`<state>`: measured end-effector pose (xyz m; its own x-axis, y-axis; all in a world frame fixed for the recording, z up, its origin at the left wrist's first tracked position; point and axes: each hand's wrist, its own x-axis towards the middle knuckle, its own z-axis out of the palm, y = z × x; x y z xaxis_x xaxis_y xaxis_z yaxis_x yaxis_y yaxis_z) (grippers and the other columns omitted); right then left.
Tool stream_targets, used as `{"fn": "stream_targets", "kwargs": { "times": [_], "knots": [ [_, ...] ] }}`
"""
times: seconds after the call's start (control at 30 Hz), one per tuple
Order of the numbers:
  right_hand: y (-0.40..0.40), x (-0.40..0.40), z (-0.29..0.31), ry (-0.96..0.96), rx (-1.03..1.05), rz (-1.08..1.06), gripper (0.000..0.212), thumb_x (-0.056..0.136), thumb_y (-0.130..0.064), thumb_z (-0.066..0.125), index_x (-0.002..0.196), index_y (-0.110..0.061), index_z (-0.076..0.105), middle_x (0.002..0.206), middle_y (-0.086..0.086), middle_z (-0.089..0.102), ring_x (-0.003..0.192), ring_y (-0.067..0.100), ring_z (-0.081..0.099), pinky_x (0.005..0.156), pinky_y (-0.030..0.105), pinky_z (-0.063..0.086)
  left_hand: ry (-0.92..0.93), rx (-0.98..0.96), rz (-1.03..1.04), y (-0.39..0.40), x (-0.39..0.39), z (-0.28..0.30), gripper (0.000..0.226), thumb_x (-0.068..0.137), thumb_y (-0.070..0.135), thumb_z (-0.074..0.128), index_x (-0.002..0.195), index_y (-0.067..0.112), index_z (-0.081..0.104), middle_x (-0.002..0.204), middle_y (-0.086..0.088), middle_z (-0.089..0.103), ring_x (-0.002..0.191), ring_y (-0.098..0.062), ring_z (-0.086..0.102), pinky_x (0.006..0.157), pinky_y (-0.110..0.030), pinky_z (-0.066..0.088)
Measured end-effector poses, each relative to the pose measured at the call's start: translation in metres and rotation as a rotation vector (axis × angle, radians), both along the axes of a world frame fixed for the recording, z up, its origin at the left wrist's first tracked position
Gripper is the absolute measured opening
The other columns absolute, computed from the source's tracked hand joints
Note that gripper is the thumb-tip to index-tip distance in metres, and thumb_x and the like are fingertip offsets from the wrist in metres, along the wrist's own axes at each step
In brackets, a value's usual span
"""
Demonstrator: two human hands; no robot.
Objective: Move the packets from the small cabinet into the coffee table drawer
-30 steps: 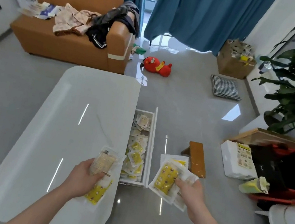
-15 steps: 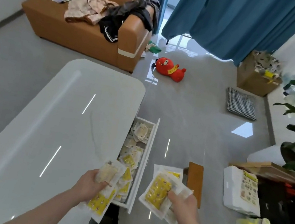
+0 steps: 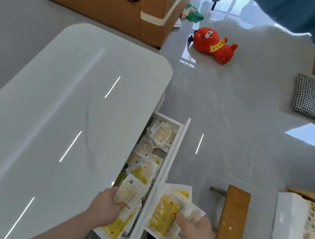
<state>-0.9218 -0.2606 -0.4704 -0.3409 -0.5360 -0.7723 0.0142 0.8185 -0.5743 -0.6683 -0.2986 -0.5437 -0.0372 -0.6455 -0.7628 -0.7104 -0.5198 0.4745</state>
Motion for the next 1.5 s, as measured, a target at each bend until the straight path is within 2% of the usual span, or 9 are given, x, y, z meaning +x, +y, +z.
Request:
{"fn": "stream_targets", "kwargs": {
  "times": [0.27, 0.43, 0.57, 0.7, 0.93, 1.07, 1.23, 1.37, 1.5],
  "knots": [
    [-0.052, -0.027, -0.081, -0.038, 0.019, 0.088, 0.023, 0.092, -0.008, 0.069, 0.104, -0.027, 0.069, 0.094, -0.010, 0.077, 0.094, 0.014, 0.072, 0.090, 0.042, 0.057, 0.013, -0.132, -0.012, -0.086, -0.040, -0.078, 0.029, 0.083, 0.036, 0.067, 0.112, 0.036, 0.067, 0.092, 0.013, 0.071, 0.083, -0.010, 0.068, 0.080, -0.036, 0.058],
    [-0.079, -0.049, -0.102, -0.059, 0.014, 0.056, 0.026, 0.090, -0.012, 0.073, 0.113, -0.023, 0.069, 0.101, -0.006, 0.078, 0.098, 0.020, 0.074, 0.094, 0.049, 0.057, 0.083, -0.264, 0.048, -0.166, -0.083, -0.082, 0.018, 0.088, 0.028, 0.068, 0.106, 0.028, 0.068, 0.096, 0.005, 0.070, 0.090, -0.018, 0.066, 0.084, -0.034, 0.055],
    [-0.094, -0.058, -0.106, -0.077, 0.000, 0.068, 0.026, 0.091, -0.009, 0.073, 0.113, -0.023, 0.070, 0.101, -0.005, 0.079, 0.098, 0.021, 0.075, 0.094, 0.050, 0.057, 0.094, -0.198, 0.095, -0.203, -0.096, -0.090, 0.020, 0.086, 0.021, 0.072, 0.106, 0.019, 0.069, 0.101, -0.004, 0.073, 0.094, -0.023, 0.070, 0.088, -0.040, 0.057],
    [-0.096, -0.059, -0.109, -0.086, 0.012, 0.067, 0.026, 0.091, -0.009, 0.072, 0.114, -0.021, 0.070, 0.100, -0.005, 0.079, 0.096, 0.020, 0.075, 0.094, 0.049, 0.057, 0.009, -0.073, 0.076, -0.192, -0.088, -0.104, 0.025, 0.085, 0.020, 0.074, 0.109, 0.018, 0.068, 0.103, -0.005, 0.070, 0.098, -0.024, 0.067, 0.084, -0.034, 0.056],
    [-0.085, -0.048, -0.113, -0.100, 0.067, 0.067, 0.024, 0.093, -0.007, 0.070, 0.110, -0.023, 0.070, 0.097, -0.006, 0.079, 0.093, 0.018, 0.076, 0.090, 0.048, 0.060, -0.027, 0.057, -0.028, -0.127, -0.057, -0.138, 0.024, 0.087, 0.023, 0.072, 0.111, 0.024, 0.068, 0.091, 0.001, 0.071, 0.076, -0.013, 0.067, 0.061, -0.025, 0.052],
    [-0.080, -0.044, -0.113, -0.112, 0.084, 0.083, 0.021, 0.094, -0.005, 0.068, 0.106, -0.022, 0.072, 0.093, -0.006, 0.080, 0.089, 0.017, 0.077, 0.086, 0.043, 0.060, -0.005, -0.018, 0.077, -0.117, -0.055, -0.146, 0.008, 0.094, 0.036, 0.065, 0.093, 0.029, 0.070, 0.083, 0.005, 0.072, 0.078, -0.015, 0.069, 0.073, -0.029, 0.055],
    [-0.072, -0.034, -0.112, -0.149, 0.097, 0.061, 0.023, 0.094, -0.002, 0.067, 0.104, -0.021, 0.073, 0.093, -0.004, 0.080, 0.087, 0.015, 0.077, 0.080, 0.038, 0.058, -0.062, -0.023, 0.141, -0.097, -0.047, -0.150, 0.037, 0.100, 0.034, 0.054, 0.064, 0.029, 0.056, 0.062, 0.005, 0.057, 0.061, -0.017, 0.056, 0.062, -0.027, 0.045],
    [-0.067, -0.029, -0.112, -0.172, 0.113, 0.023, 0.022, 0.094, -0.001, 0.066, 0.104, -0.020, 0.072, 0.093, -0.002, 0.080, 0.088, 0.018, 0.077, 0.082, 0.041, 0.058, 0.007, 0.108, 0.289, -0.074, -0.031, -0.153, 0.017, 0.098, 0.033, 0.059, 0.096, 0.022, 0.072, 0.089, -0.004, 0.073, 0.079, -0.023, 0.072, 0.072, -0.037, 0.062],
    [-0.065, -0.023, -0.115, -0.186, 0.117, 0.029, 0.022, 0.093, -0.002, 0.067, 0.104, -0.020, 0.073, 0.093, -0.002, 0.080, 0.089, 0.018, 0.077, 0.086, 0.043, 0.058, 0.046, 0.153, 0.233, -0.052, -0.021, -0.154, 0.033, 0.091, 0.038, 0.069, 0.119, 0.021, 0.068, 0.099, 0.006, 0.073, 0.086, -0.012, 0.071, 0.079, -0.033, 0.061]
  ]
}}
